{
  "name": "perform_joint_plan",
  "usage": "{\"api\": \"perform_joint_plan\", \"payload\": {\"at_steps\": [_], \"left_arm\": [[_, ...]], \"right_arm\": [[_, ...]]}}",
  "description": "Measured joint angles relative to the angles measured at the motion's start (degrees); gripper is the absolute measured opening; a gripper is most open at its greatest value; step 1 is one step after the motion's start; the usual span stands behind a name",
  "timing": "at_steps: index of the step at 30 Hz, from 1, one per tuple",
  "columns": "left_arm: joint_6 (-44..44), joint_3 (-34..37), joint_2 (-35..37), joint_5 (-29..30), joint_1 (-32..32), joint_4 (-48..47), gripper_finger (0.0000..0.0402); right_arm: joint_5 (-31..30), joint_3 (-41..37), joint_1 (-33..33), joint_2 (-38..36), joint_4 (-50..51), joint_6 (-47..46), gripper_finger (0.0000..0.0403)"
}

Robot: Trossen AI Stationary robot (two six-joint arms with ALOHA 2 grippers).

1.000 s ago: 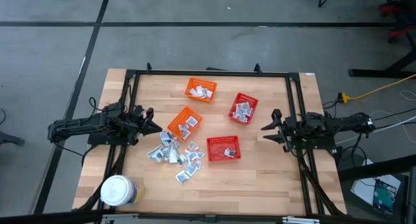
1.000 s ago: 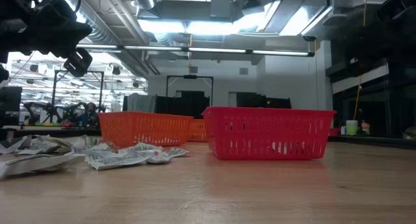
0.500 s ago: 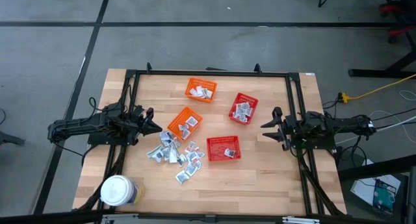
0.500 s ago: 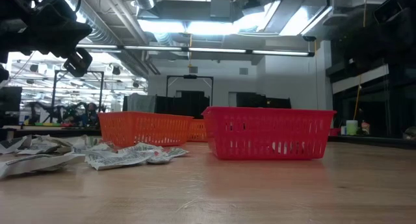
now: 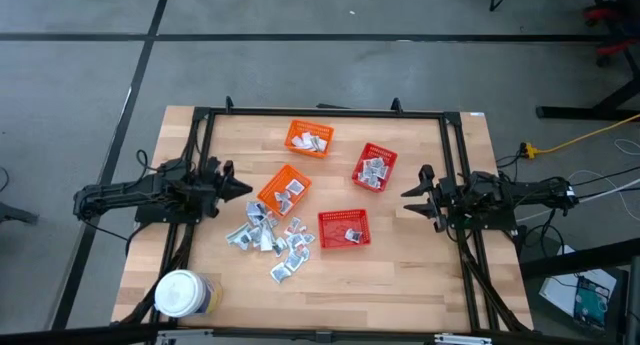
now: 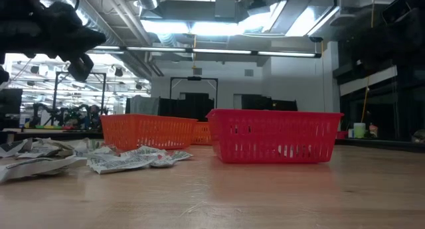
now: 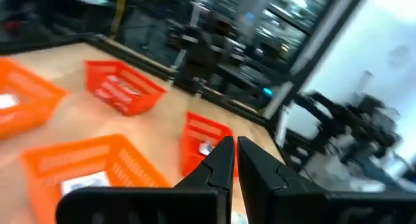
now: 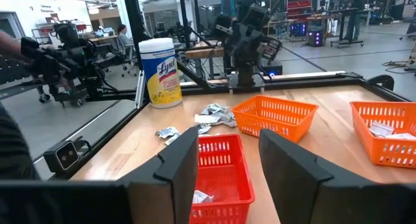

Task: Pick & Place First Aid Supplies
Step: Put the green bandage pack into the top orange bin

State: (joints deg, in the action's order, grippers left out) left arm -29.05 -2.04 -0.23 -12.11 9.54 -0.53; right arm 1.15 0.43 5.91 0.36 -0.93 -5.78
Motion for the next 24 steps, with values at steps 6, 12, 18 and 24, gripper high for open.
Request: {"api": "perform_joint_plan", "payload": {"at_steps": [6, 12, 18, 24], "left_arm": [[-20.5, 0.0, 0.0, 1.8, 0.0, 2.2, 0.0015], [-28.4, 0.0, 0.0, 3.8, 0.0, 3.3, 0.0016], [-26.1, 0.0, 0.0, 1.6, 0.0, 1.8, 0.0015], [-23.8, 0.0, 0.0, -2.6, -0.1, 3.5, 0.0015]], "right_arm": [[0.0, 0.0, 0.0, 0.0, 0.0, 0.0, 0.0163], [0.0, 0.0, 0.0, 0.0, 0.0, 0.0, 0.0163], [0.0, 0.0, 0.0, 0.0, 0.0, 0.0, 0.0163], [0.0, 0.0, 0.0, 0.0, 0.0, 0.0, 0.0163]]}}
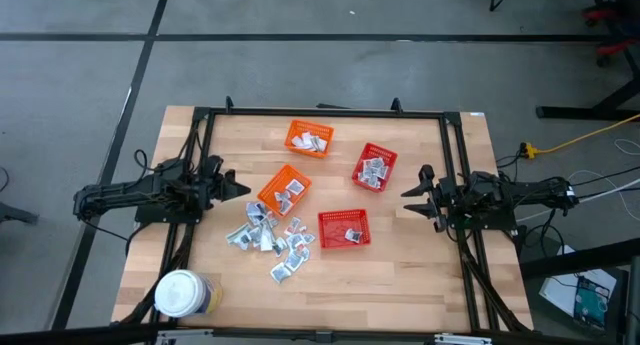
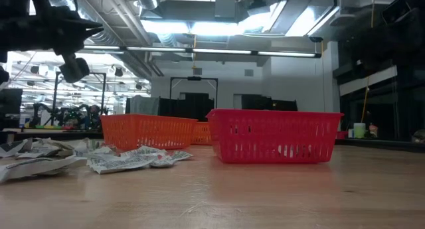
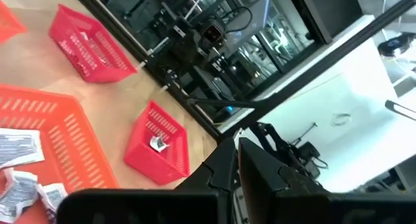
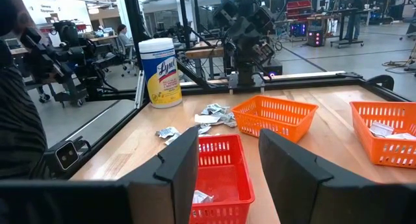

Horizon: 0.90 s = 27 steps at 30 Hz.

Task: Pick & Place First Aid Supplies
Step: Put the green bandage pack into the top orange bin

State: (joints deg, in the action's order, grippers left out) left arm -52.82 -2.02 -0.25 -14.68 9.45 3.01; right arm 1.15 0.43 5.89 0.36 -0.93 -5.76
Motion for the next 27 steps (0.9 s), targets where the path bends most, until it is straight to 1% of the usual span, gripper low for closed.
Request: {"api": "perform_joint_plan", "payload": {"at_steps": [3, 5, 7, 10, 12, 13, 16, 19, 20, 24, 27], "left_arm": [[0.3, 0.0, 0.0, -0.6, 0.0, 0.0, 0.0015], [4.1, 0.0, 0.0, -2.0, 0.0, 0.2, 0.0015], [8.8, 0.0, 0.0, -6.5, 0.0, 0.2, 0.0015], [11.4, -0.5, -0.6, -12.3, 0.0, -0.4, 0.0015], [13.7, -2.5, -2.0, -16.1, 0.0, -2.3, 0.0015], [15.5, -4.1, -3.0, -17.0, 0.0, -4.6, 0.0015], [24.6, -9.7, -7.2, -16.3, -0.3, -15.5, 0.0015], [34.7, -16.0, -12.8, -12.2, -1.1, -25.1, 0.0015], [36.8, -17.6, -14.9, -10.6, -1.5, -26.8, 0.0015], [39.3, -21.8, -22.4, -9.1, -4.2, -27.1, 0.0015], [36.3, -24.6, -28.1, -6.7, -6.8, -27.4, 0.0015]], "right_arm": [[0.0, 0.0, 0.0, 0.0, 0.0, 0.0, 0.0163], [0.0, 0.0, 0.0, 0.0, 0.0, 0.0, 0.0163], [0.0, 0.0, 0.0, 0.0, 0.0, 0.0, 0.0163], [0.0, 0.0, 0.0, 0.0, 0.0, 0.0, 0.0163], [0.0, 0.0, 0.0, 0.0, 0.0, 0.0, 0.0163], [0.0, 0.0, 0.0, 0.0, 0.0, 0.0, 0.0163], [0.0, 0.0, 0.0, 0.0, 0.0, 0.0, 0.0163], [0.0, 0.0, 0.0, 0.0, 0.0, 0.0, 0.0163], [0.0, 0.0, 0.0, 0.0, 0.0, 0.0, 0.0163], [0.0, 0.0, 0.0, 0.0, 0.0, 0.0, 0.0163], [0.0, 0.0, 0.0, 0.0, 0.0, 0.0, 0.0163]]}}
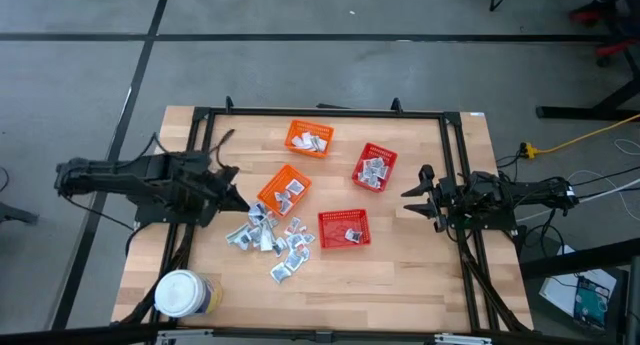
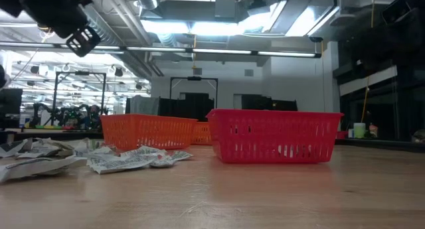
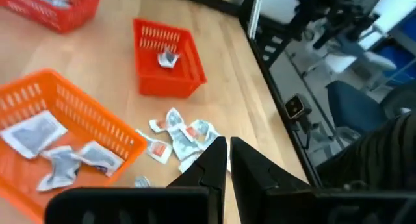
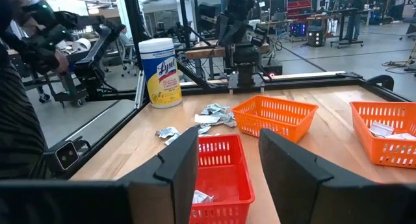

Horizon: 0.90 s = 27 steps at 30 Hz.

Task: Pick & Place First Aid Supplies
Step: Put the green bandage pack into the top orange bin

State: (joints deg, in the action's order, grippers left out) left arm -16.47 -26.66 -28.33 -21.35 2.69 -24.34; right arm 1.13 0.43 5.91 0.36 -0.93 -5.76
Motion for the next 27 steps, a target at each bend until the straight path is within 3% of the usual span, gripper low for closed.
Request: {"api": "perform_joint_plan", "payload": {"at_steps": [3, 9, 14, 19, 27], "left_arm": [[-0.8, -3.0, -5.8, 3.3, -3.5, -2.1, 0.0015], [-6.1, -11.0, -17.5, 14.1, -9.6, -18.4, 0.0015], [-11.7, -15.3, -25.9, 11.7, -12.6, -25.6, 0.0023], [-16.5, -16.3, -31.9, 8.2, -14.3, -25.6, 0.0064], [-15.5, -16.3, -39.7, 14.8, -16.0, -25.3, 0.0134]], "right_arm": [[0.0, 0.0, 0.0, 0.0, 0.0, 0.0, 0.0163], [0.0, 0.0, 0.0, 0.0, 0.0, 0.0, 0.0163], [0.0, 0.0, 0.0, 0.0, 0.0, 0.0, 0.0163], [0.0, 0.0, 0.0, 0.0, 0.0, 0.0, 0.0163], [0.0, 0.0, 0.0, 0.0, 0.0, 0.0, 0.0163]]}}
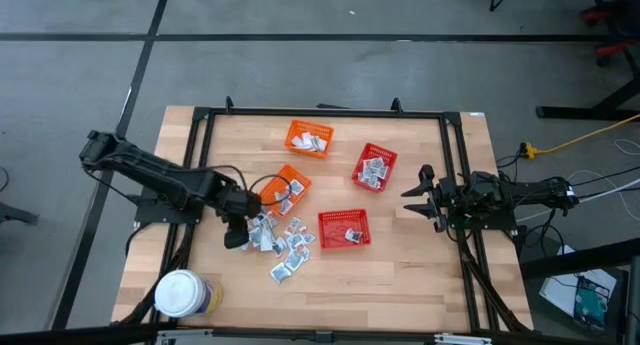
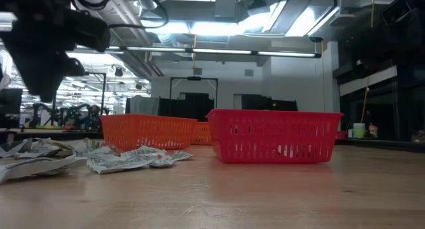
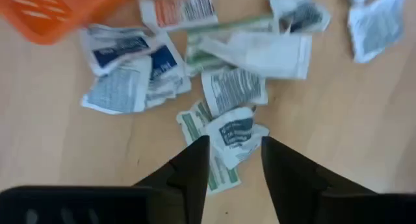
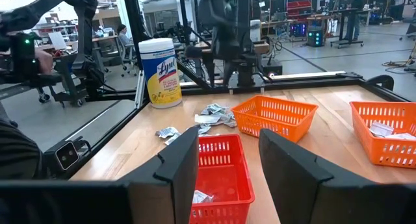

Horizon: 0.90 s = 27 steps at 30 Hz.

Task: Pick & Place First Aid Supplies
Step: Put the green bandage pack into the top orange bin

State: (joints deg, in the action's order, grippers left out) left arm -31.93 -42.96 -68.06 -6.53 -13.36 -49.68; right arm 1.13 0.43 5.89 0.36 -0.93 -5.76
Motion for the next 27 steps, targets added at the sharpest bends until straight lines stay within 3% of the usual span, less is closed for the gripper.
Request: {"api": "perform_joint_plan", "payload": {"at_steps": [9, 14, 24, 27], "left_arm": [[-0.3, 0.5, -6.9, 7.8, -3.0, 3.0, 0.0141], [-2.7, 5.2, -4.9, 7.5, -1.5, 9.1, 0.0141], [-3.3, 8.4, -3.1, 10.0, 0.2, 9.4, 0.0141], [-2.5, 10.2, -3.1, 6.7, 1.0, 12.1, 0.0141]], "right_arm": [[0.0, 0.0, 0.0, 0.0, 0.0, 0.0, 0.0163], [0.0, 0.0, 0.0, 0.0, 0.0, 0.0, 0.0163], [0.0, 0.0, 0.0, 0.0, 0.0, 0.0, 0.0163], [0.0, 0.0, 0.0, 0.0, 0.0, 0.0, 0.0163]]}}
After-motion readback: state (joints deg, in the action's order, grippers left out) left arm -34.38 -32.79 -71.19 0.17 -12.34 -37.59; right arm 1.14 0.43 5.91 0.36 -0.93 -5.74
